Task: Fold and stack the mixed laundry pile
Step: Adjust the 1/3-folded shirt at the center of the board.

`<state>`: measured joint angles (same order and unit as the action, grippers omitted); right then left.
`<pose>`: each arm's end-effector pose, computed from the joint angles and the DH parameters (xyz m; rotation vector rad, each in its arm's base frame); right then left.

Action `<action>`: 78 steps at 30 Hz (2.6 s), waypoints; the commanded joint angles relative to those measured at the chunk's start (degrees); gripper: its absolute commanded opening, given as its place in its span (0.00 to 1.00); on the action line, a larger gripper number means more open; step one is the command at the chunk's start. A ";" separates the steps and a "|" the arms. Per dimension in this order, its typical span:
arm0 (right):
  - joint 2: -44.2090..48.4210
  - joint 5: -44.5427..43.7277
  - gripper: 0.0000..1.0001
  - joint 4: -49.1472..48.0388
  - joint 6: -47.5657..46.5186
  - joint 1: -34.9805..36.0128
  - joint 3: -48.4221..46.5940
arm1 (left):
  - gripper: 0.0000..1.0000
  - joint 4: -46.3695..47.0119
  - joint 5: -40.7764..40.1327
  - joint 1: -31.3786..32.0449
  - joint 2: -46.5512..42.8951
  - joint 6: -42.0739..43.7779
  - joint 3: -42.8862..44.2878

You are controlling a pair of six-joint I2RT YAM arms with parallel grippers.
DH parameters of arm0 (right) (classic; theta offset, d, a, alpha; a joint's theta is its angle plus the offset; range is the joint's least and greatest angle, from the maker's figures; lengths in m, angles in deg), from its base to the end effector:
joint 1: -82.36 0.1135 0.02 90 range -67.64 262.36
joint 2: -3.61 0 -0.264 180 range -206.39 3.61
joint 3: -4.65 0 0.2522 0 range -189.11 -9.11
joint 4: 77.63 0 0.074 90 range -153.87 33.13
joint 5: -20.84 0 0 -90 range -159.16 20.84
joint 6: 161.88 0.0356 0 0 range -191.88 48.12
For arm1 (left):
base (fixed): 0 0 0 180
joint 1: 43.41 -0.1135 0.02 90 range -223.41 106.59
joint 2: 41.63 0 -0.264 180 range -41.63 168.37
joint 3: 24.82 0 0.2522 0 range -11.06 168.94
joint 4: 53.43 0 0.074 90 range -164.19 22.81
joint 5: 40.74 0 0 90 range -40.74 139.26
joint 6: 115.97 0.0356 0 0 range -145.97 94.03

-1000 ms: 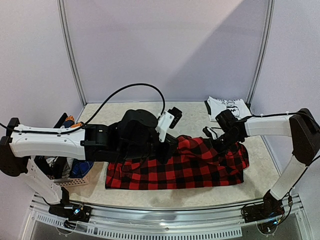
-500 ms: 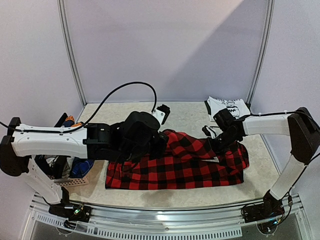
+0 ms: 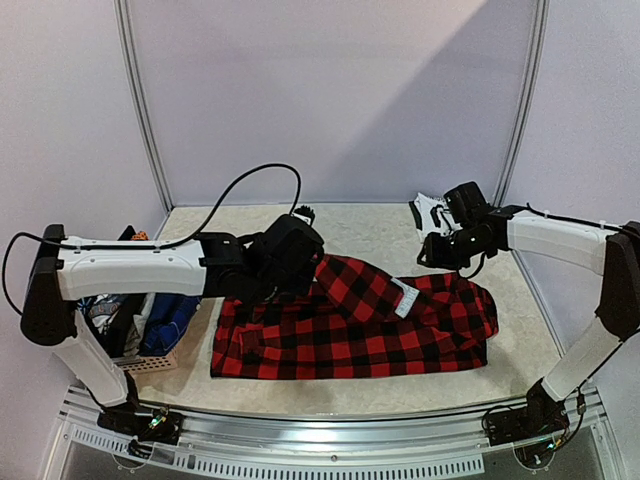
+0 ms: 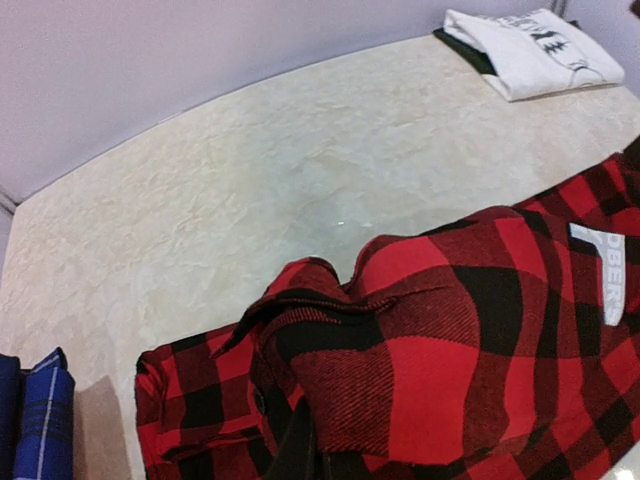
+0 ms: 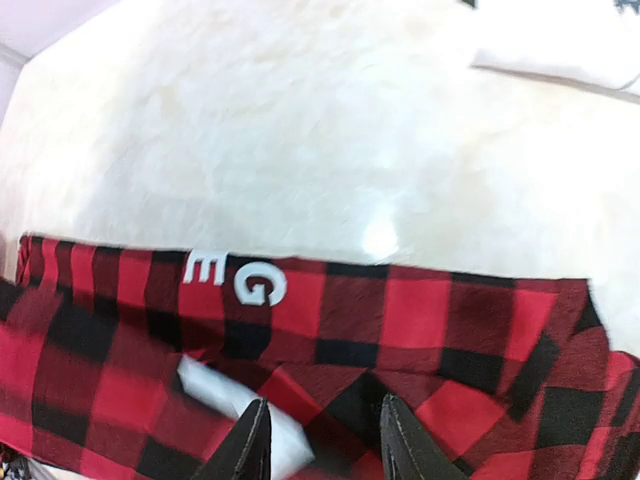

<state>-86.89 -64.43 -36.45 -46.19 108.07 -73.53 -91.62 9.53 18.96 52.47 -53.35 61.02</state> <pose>0.2995 0.1475 0.2357 -0.0354 2.5638 0.4620 0.1863 -0.3069 0.2671 0.3488 2.1342 -0.0552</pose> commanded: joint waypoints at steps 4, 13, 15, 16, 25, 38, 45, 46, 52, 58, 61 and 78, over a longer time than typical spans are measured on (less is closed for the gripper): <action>2.36 -4.21 0.38 -2.11 1.64 -1.52 -0.27 | 0.00 -7.96 -8.25 -4.68 4.41 -2.73 2.66; -0.15 -2.61 0.38 -2.65 1.04 -1.48 -0.84 | 0.00 -12.30 -13.75 -4.95 5.88 -4.38 1.14; -0.53 -2.14 0.38 -2.85 1.09 -1.46 -0.87 | 0.00 -12.98 -13.08 -4.92 5.84 -5.14 0.48; -0.68 -1.91 0.38 -2.97 1.04 -1.46 -0.87 | 0.00 -13.15 -12.80 -4.83 5.90 -5.42 0.13; -1.96 -0.22 0.37 -3.48 1.31 -1.49 -0.31 | 0.00 -14.33 -11.39 -4.18 9.30 -9.31 -2.72; -0.79 -0.22 0.37 -3.10 1.37 -1.53 0.86 | 0.48 -17.51 -3.50 -0.27 11.35 -6.45 -5.32; 1.19 6.67 0.37 -6.08 1.38 -1.46 2.77 | 0.65 -19.46 11.78 0.47 2.81 2.39 -2.98; 1.46 8.09 0.37 -6.66 1.44 -1.35 3.27 | 0.66 -18.26 13.88 0.29 1.78 3.81 -2.95; 1.02 14.37 0.35 -9.70 1.32 1.77 4.83 | 0.59 -10.02 23.80 -3.99 1.56 6.86 -2.69; -1.54 20.71 0.33 -13.78 1.06 3.95 7.14 | 0.49 -4.19 26.04 -8.77 7.08 6.54 -1.86; -3.28 22.56 0.32 -15.98 1.70 4.21 7.78 | 0.47 -0.25 27.55 -11.37 8.70 5.82 -2.97; -17.19 19.17 0.28 -15.93 1.15 1.81 4.44 | 0.42 8.15 30.04 -17.98 14.88 2.90 -11.15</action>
<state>-102.17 -42.68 -53.76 -44.90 111.46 -67.94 -86.00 39.02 2.87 66.20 -49.17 52.40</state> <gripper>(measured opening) 0.287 0.423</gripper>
